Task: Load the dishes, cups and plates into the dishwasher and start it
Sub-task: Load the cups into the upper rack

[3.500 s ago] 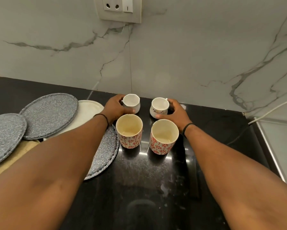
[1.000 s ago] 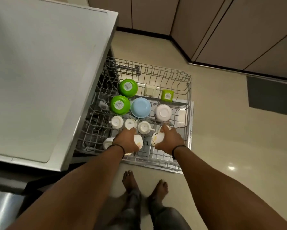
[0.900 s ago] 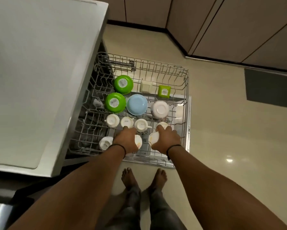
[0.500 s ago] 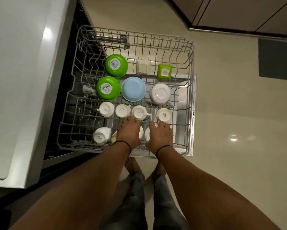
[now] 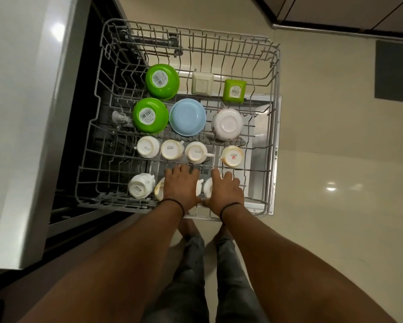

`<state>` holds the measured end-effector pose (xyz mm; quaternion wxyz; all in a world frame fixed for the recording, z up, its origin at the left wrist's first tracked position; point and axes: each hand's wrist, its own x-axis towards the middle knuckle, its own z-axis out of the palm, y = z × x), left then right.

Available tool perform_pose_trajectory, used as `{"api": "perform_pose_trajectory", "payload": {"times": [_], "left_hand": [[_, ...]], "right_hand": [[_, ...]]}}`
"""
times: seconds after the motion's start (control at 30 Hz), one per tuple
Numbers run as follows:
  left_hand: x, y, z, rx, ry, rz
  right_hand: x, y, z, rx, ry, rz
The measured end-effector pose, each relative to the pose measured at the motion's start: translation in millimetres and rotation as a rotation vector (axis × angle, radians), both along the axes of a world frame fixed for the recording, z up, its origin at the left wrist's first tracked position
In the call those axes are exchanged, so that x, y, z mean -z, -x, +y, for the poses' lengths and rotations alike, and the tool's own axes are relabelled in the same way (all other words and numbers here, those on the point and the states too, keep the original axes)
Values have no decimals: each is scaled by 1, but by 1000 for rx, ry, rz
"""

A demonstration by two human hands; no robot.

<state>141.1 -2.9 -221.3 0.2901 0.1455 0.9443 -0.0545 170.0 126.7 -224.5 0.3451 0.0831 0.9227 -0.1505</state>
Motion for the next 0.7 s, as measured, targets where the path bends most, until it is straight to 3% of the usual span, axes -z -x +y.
{"api": "perform_pose_trajectory", "payload": {"times": [0.3,0.7], "left_hand": [[-9,8,-14,40,-36,-149],[-12,3,-38,-37,-140,-218]], "right_hand": [[-11,5,7,89,123,-156],[-14,-1,7,159,178,-129]]}}
